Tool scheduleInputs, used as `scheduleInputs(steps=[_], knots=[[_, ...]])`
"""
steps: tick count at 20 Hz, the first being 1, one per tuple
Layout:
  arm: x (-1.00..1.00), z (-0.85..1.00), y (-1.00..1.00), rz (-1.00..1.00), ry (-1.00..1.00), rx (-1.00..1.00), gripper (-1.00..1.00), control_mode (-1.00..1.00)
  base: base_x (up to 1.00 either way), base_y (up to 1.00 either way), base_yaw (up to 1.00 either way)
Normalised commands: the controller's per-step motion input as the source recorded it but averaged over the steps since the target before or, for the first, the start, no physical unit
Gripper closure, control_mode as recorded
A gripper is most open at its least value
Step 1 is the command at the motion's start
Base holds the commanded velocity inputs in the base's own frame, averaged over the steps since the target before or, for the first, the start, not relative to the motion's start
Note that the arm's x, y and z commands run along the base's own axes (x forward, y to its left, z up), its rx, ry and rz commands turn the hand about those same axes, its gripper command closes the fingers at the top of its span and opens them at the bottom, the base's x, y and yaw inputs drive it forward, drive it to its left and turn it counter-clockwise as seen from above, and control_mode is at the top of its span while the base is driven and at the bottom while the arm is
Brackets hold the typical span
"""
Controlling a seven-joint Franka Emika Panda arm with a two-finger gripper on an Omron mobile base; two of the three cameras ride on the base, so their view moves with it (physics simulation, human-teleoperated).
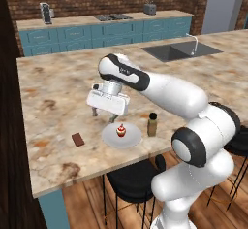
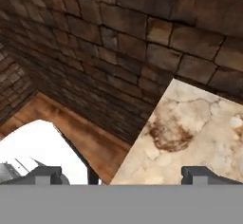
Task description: Take the cinnamon bottle from the cabinet and place it on the dining table, next to the plate with the cupcake. Then take the chocolate from the dining counter and place it on the cupcake plate.
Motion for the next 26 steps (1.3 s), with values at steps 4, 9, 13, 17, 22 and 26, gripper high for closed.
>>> scheduleInputs(steps=[4, 9, 13, 17, 22, 26], knots=[[0.57, -0.39, 0.39, 0.55, -0.11, -0.01, -1.00, -1.00, 0.00, 0.00, 0.00], [0.20, -0.29, 0.37, 0.36, -0.22, -0.04, -1.00, -1.00, 0.00, 0.00, 0.00], [0.00, -0.76, 0.40, 0.08, -0.32, -0.09, -1.00, -1.00, 0.00, 0.00, 0.00], [0.04, -0.92, 0.09, 0.00, -0.26, -0.03, -1.00, -1.00, 0.00, 0.00, 0.00], [0.01, -0.40, 0.00, -0.03, -0.07, 0.00, -1.00, -1.00, 0.00, 0.00, 0.00], [0.00, -0.22, 0.00, 0.00, -0.03, 0.00, -1.00, -1.00, 0.00, 0.00, 0.00]])
